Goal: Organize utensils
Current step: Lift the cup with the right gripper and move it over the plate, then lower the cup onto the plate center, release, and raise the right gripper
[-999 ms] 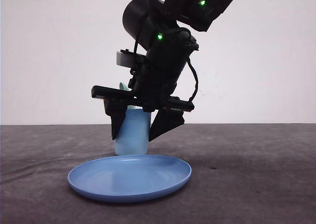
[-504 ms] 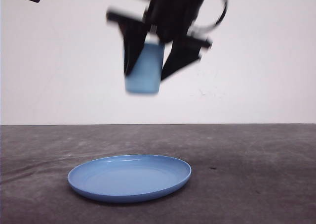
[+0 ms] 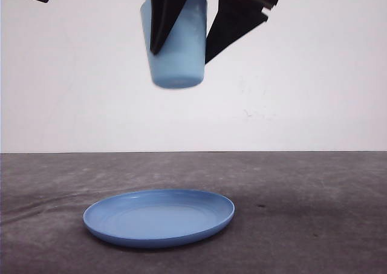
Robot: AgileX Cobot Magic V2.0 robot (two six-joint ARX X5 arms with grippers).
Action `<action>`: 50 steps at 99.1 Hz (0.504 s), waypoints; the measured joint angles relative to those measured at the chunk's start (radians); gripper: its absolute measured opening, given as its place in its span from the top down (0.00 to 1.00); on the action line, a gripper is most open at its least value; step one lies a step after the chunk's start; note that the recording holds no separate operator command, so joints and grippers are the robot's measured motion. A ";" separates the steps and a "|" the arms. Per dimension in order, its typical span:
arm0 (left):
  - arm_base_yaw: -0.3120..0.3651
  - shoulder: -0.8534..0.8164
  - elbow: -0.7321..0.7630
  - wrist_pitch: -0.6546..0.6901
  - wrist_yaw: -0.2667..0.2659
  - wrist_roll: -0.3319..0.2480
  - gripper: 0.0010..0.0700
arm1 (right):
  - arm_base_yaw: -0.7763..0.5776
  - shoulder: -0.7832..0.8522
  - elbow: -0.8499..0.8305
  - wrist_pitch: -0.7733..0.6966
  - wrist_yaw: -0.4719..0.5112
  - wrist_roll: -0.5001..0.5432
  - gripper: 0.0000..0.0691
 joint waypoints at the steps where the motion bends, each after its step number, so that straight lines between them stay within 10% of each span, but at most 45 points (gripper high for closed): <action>1: 0.000 0.000 0.000 0.000 0.000 0.000 0.58 | 0.003 0.000 -0.010 0.009 0.000 0.003 0.45; 50: 0.000 0.000 0.000 0.000 0.000 0.000 0.58 | 0.079 0.155 -0.305 0.419 0.050 0.107 0.45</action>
